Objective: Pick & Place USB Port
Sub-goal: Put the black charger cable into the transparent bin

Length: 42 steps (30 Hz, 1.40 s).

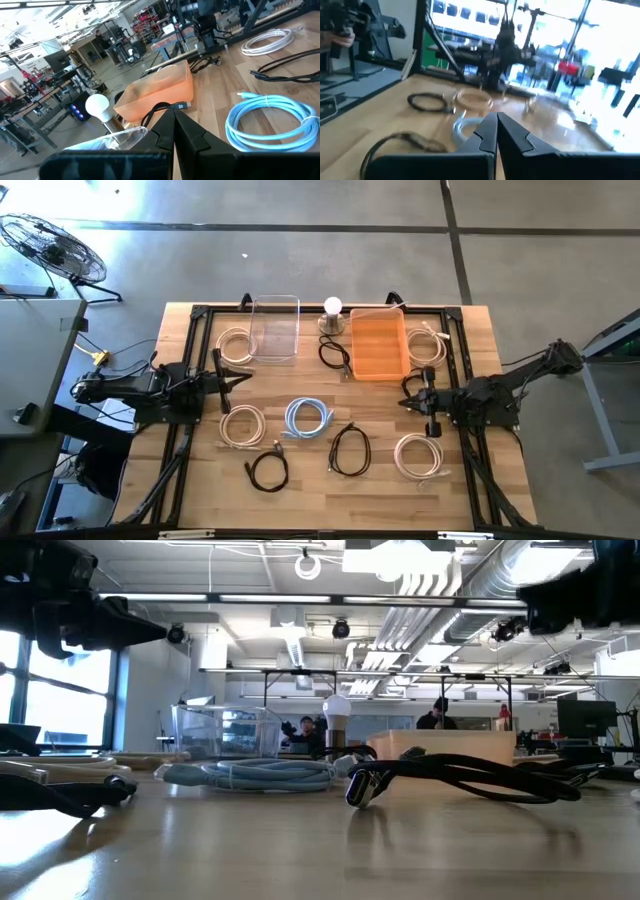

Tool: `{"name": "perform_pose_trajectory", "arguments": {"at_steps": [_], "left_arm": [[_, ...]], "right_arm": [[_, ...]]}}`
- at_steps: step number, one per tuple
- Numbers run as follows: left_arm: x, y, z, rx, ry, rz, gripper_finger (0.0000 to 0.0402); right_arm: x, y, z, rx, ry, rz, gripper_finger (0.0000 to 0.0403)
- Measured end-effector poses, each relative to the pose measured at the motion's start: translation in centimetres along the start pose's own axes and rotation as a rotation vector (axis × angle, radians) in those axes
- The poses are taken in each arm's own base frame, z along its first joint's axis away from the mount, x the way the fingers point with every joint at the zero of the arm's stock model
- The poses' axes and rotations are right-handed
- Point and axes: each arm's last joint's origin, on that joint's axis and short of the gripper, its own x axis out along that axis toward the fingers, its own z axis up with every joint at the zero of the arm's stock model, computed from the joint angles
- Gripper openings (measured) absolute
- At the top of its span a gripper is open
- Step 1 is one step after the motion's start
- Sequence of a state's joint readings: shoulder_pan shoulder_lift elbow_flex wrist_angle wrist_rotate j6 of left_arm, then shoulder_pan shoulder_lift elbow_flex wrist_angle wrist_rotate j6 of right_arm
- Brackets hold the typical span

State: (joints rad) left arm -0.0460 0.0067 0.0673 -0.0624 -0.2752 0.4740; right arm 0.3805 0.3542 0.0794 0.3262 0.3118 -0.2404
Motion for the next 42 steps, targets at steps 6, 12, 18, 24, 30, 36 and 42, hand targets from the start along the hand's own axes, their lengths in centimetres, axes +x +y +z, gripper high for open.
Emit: {"name": "perform_pose_trajectory", "arguments": {"at_steps": [6, 12, 18, 24, 30, 36, 42], "left_arm": [[0.0, -0.1, -0.1, -0.008, 0.006, -0.018, 0.0001], [0.0, -0.3, 0.0, -0.031, -0.027, -0.099, 0.0001], [-0.1, -0.4, 0.0, -0.030, -0.028, -0.137, 0.0001], [-0.1, -0.5, -0.1, -0.026, -0.022, -0.139, 0.0001], [-0.1, -0.5, -0.1, -0.024, -0.019, -0.141, 0.0001], [-0.1, -0.5, -0.1, -0.023, -0.013, -0.146, 0.0001], [-0.1, -0.5, -0.2, -0.021, -0.009, -0.150, 0.0001]], "right_arm": [[0.9, -1.2, 5.3, -0.132, 0.046, -0.049, 0.0000], [4.0, -1.2, 9.4, -0.127, 0.275, 0.006, 0.0000], [8.2, -0.4, 11.9, -0.013, 0.636, 0.025, 0.0000], [13.0, 1.0, 12.0, 0.034, 0.848, -0.012, 0.0017], [16.9, 1.9, 9.9, 0.026, 0.956, -0.027, 0.0088], [19.2, 2.3, 6.1, -0.011, 1.089, -0.030, 0.0158], [20.8, 3.2, 2.6, -0.057, 1.195, 0.119, 0.0180]]}}
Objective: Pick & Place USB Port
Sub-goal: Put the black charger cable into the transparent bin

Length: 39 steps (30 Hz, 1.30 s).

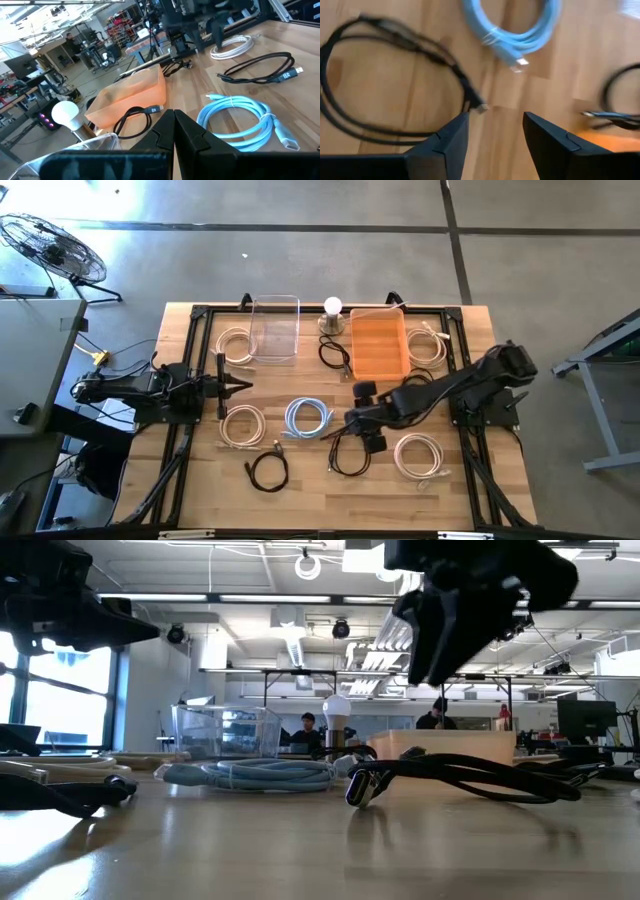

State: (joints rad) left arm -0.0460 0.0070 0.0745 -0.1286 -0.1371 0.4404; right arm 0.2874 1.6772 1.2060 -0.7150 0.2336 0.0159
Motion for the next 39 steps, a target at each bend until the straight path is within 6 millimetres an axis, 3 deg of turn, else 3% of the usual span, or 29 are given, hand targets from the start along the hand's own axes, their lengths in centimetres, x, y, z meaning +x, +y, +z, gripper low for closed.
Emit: {"name": "perform_pose_trajectory", "arguments": {"at_steps": [5, 13, 39], "left_arm": [[0.0, 0.0, -0.1, 0.001, 0.006, -0.003, 0.0001], [0.0, -0.1, -0.2, 0.002, 0.020, -0.010, 0.0001], [0.0, -0.1, -0.3, 0.003, 0.025, -0.011, 0.0001]], "right_arm": [[2.0, 0.5, 0.0, -0.104, 0.048, 0.038, 0.0181], [3.5, 0.9, 0.1, -0.125, 0.062, 0.045, 0.0182], [4.6, 0.3, 1.4, -0.118, -0.055, 0.129, 0.0181]]}}
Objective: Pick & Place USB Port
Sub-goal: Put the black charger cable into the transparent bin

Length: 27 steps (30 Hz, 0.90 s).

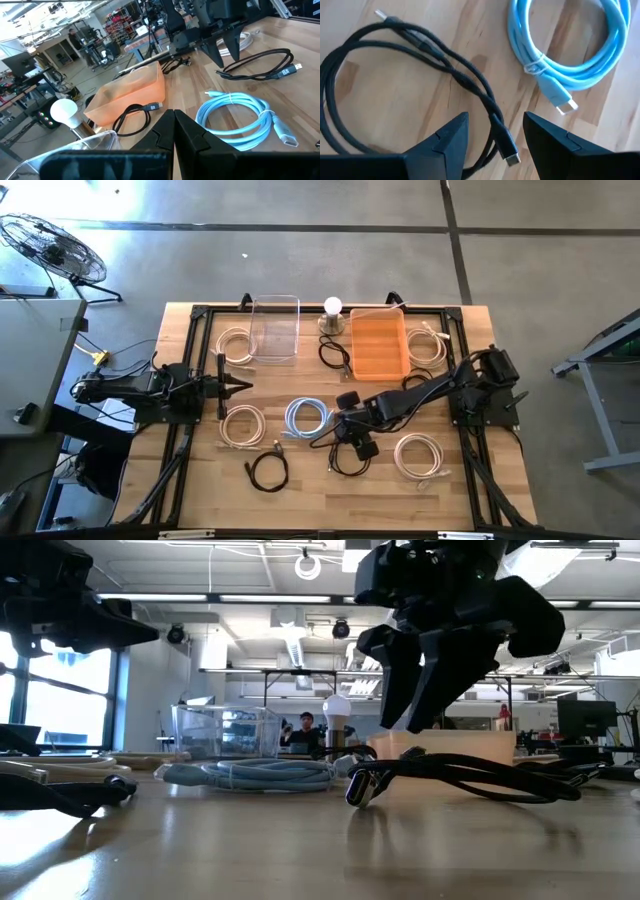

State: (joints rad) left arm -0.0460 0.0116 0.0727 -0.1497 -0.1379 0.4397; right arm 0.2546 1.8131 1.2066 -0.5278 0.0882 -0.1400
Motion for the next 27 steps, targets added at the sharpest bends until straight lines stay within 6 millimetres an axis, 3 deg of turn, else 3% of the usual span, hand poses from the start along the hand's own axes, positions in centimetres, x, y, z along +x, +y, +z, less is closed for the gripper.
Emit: {"name": "perform_pose_trajectory", "arguments": {"at_steps": [10, 21, 24, 27], "left_arm": [[0.1, 0.0, -0.1, 0.001, 0.007, -0.002, 0.0001], [0.1, 0.0, -0.1, -0.001, 0.007, -0.003, 0.0001], [0.1, 0.0, -0.1, -0.002, 0.006, -0.007, 0.0001], [0.1, -0.1, -0.1, -0.002, -0.003, -0.034, 0.0001]], "right_arm": [[2.8, -0.8, -0.2, -0.031, 0.000, 0.091, 0.0181], [3.8, -2.2, -0.8, 0.002, 0.030, 0.101, 0.0179], [3.8, -2.2, -0.8, 0.003, 0.029, 0.099, 0.0156], [3.8, -2.2, -0.8, 0.003, 0.030, 0.100, 0.0102]]}}
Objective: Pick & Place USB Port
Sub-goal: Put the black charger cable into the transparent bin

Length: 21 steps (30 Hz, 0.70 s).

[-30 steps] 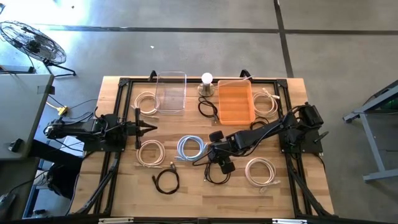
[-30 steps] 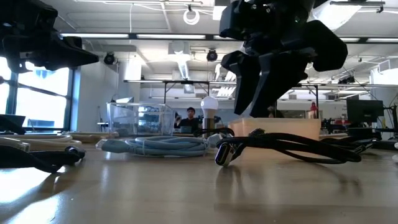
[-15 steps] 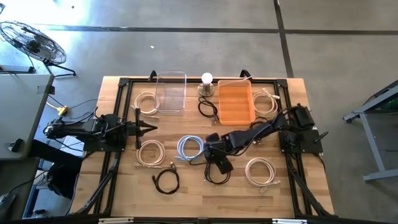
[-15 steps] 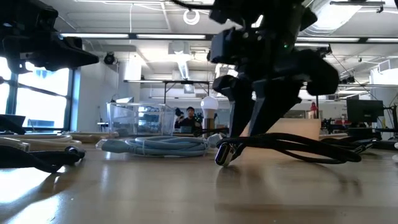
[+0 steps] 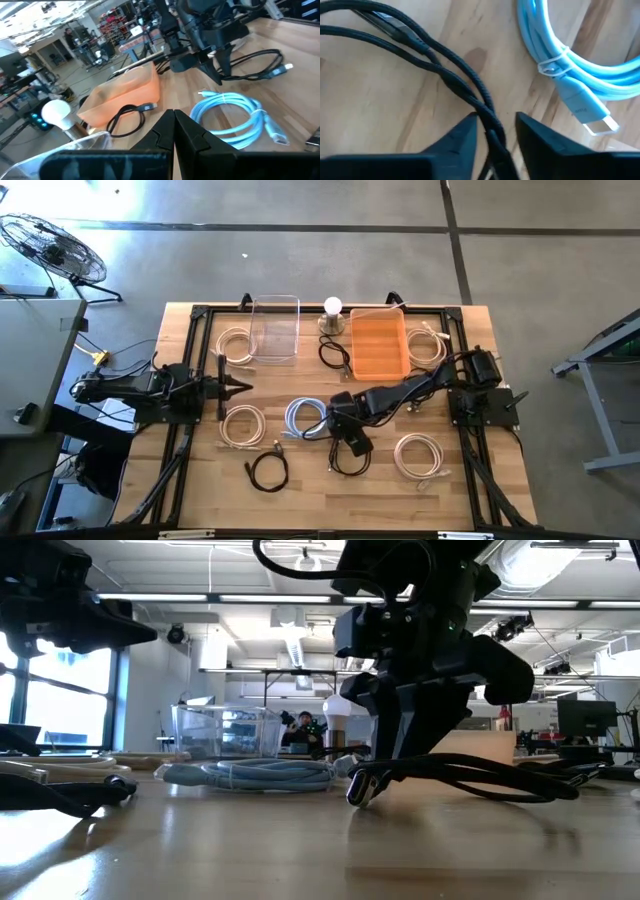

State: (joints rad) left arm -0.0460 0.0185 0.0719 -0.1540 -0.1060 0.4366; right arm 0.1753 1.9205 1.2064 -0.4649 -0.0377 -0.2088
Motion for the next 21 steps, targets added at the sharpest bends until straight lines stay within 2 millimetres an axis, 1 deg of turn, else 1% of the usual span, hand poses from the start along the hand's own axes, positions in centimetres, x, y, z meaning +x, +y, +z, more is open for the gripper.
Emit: {"name": "perform_pose_trajectory", "arguments": {"at_steps": [3, 6, 10, 13, 17, 21], "left_arm": [[0.0, -0.1, 0.0, -0.014, -0.007, -0.020, 0.0001], [0.0, -0.1, 0.0, -0.029, -0.007, -0.022, 0.0001], [0.0, -0.1, 0.0, -0.058, -0.007, -0.024, 0.0001], [0.0, -0.1, 0.0, -0.100, -0.007, -0.024, 0.0001], [0.0, 0.0, 0.2, -0.183, -0.025, -0.018, 0.0001], [0.0, 0.1, 0.3, -0.244, -0.052, -0.010, 0.0001]], "right_arm": [[0.0, 0.0, 0.0, 0.002, 0.002, -0.009, 0.0032], [0.0, 0.3, 0.0, -0.001, 0.012, -0.047, 0.0029], [0.0, 1.2, 0.1, -0.020, 0.025, -0.069, 0.0030], [-0.4, 2.0, 0.1, -0.039, 0.050, -0.099, 0.0030], [-2.0, 2.9, 0.8, -0.069, 0.083, -0.176, 0.0030], [-4.2, 3.8, 2.5, -0.106, 0.074, -0.277, 0.0030]]}}
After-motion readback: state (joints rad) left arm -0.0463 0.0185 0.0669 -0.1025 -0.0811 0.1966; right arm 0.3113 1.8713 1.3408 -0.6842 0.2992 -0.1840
